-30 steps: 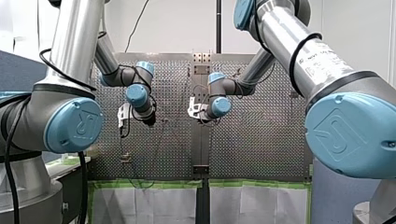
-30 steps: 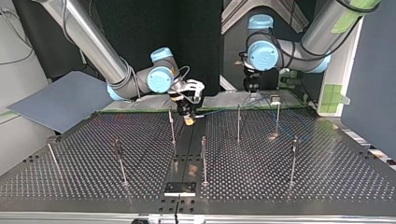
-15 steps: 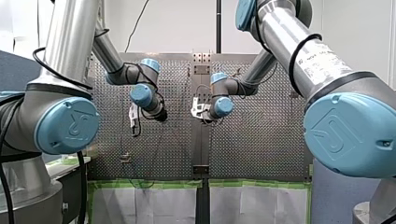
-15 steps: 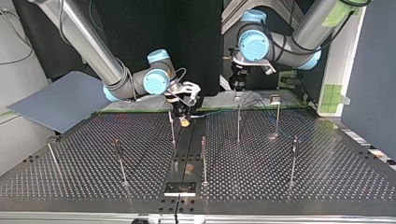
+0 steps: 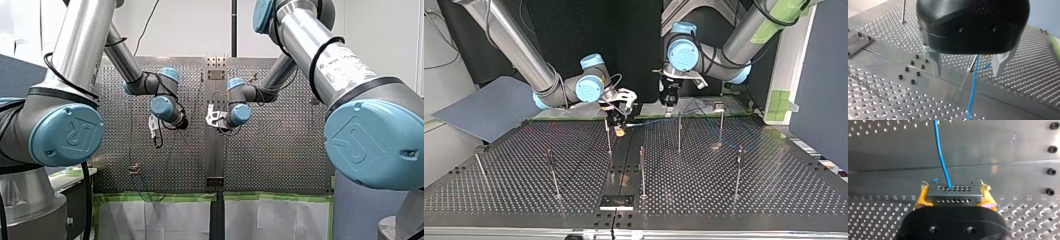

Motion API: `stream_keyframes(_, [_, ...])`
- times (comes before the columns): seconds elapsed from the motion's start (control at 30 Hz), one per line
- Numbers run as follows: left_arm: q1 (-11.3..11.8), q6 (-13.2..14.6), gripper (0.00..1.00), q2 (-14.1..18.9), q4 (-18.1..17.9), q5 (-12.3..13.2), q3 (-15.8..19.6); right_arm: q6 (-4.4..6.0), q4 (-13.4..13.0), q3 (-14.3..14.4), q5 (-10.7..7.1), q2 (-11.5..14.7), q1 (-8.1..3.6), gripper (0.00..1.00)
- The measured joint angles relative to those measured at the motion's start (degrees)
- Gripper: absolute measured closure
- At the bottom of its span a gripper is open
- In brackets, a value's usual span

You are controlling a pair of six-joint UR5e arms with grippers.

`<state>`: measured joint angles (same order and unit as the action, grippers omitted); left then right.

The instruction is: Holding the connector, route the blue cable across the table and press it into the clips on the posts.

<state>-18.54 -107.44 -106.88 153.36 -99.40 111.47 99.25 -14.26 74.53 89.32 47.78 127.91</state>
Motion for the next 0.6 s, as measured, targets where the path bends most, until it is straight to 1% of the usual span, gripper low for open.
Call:
stream_keyframes(0.17, [-1.0, -0.1, 0.0, -1.5, 0.5, -2.7, -2.5, 0.0, -0.1, 0.0, -0.01, 0.0, 0.0, 1.0])
stream_keyframes(0.4, [-2.1, 0.1, 0.0, -4.6, 0.2, -4.3, -4.8, 0.0, 0.0, 0.0, -0.02, 0.0, 0.0, 1.0])
stream_keyframes(0.6, [-2.6, 0.0, 0.0, -7.2, -0.6, -5.7, -6.2, 0.0, 0.0, 0.0, -0.02, 0.0, 0.01, 1.0])
